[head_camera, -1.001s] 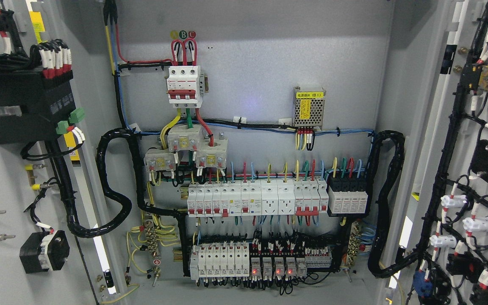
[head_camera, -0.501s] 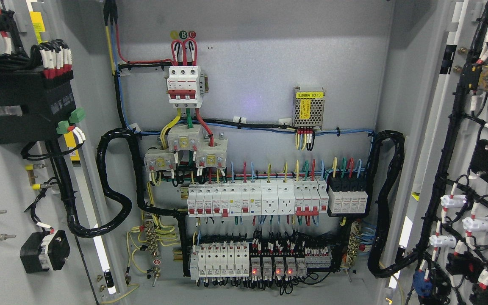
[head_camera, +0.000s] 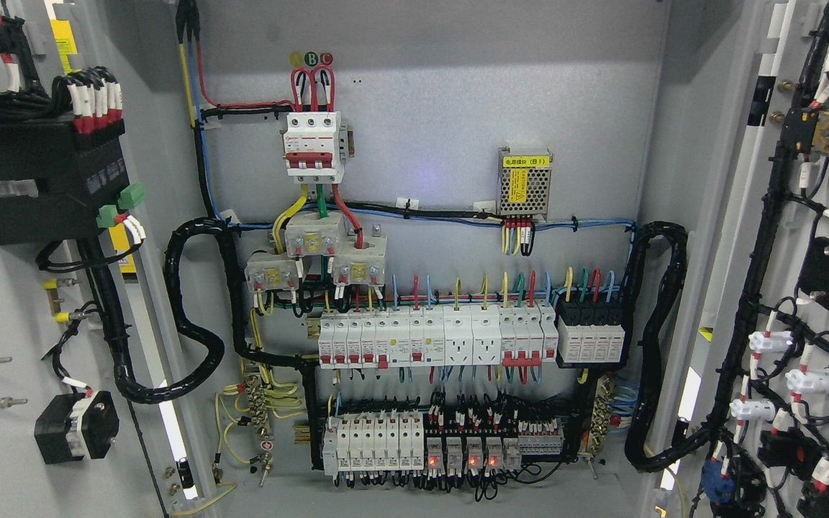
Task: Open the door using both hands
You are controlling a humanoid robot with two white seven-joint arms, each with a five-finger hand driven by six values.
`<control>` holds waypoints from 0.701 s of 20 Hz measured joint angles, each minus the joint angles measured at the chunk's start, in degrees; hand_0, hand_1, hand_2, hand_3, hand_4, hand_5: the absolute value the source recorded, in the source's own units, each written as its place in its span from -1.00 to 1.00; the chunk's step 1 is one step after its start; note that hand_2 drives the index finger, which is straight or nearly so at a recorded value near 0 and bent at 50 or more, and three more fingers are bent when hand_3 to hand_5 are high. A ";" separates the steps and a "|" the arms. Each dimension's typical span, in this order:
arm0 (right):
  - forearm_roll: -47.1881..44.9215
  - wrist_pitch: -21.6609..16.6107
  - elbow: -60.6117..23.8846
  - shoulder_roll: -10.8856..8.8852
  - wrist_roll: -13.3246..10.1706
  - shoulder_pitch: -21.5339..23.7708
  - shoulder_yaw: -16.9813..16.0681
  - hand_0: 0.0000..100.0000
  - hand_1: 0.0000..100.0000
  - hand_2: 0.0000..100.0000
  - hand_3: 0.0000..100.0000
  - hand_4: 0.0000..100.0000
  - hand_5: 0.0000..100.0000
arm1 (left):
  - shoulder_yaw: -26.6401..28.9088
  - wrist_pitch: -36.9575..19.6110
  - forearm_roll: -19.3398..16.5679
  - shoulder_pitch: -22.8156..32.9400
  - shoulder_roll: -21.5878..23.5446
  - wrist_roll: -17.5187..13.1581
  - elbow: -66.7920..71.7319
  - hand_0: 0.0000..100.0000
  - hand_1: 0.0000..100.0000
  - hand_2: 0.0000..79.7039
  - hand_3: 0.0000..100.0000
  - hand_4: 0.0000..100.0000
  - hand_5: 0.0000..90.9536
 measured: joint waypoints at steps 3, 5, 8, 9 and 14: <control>0.18 0.00 -1.17 -1.60 -0.41 3.15 -2.79 -0.60 -0.76 -1.00 -1.00 -1.00 -1.00 | 0.03 -0.18 0.19 0.02 0.01 0.00 -0.65 -1.00 -1.00 -1.00 -1.00 -1.00 -1.00; 0.65 0.00 -2.53 -2.48 -3.20 5.74 -4.71 -0.60 -0.76 -1.00 -1.00 -1.00 -1.00 | 0.07 -1.72 0.27 0.00 0.02 0.00 -2.36 -1.00 -1.00 -1.00 -1.00 -1.00 -1.00; 1.63 -0.34 -5.29 -4.17 -9.73 10.64 -7.71 -0.60 -0.76 -1.00 -1.00 -1.00 -1.00 | 0.13 -2.81 0.37 1.25 0.04 -0.85 -6.82 -1.00 -1.00 -1.00 -1.00 -1.00 -1.00; 1.88 -0.68 -6.48 -4.75 -11.58 12.66 -8.73 -0.60 -0.76 -1.00 -1.00 -1.00 -1.00 | 0.15 -3.08 0.38 1.71 0.06 -1.76 -8.73 -1.00 -1.00 -1.00 -1.00 -1.00 -1.00; 3.43 -6.25 -11.49 -7.17 -16.14 23.68 -13.08 -0.60 -0.76 -1.00 -1.00 -1.00 -1.00 | 0.15 -3.38 0.34 6.41 -0.07 -9.77 -22.77 -1.00 -1.00 -1.00 -1.00 -1.00 -1.00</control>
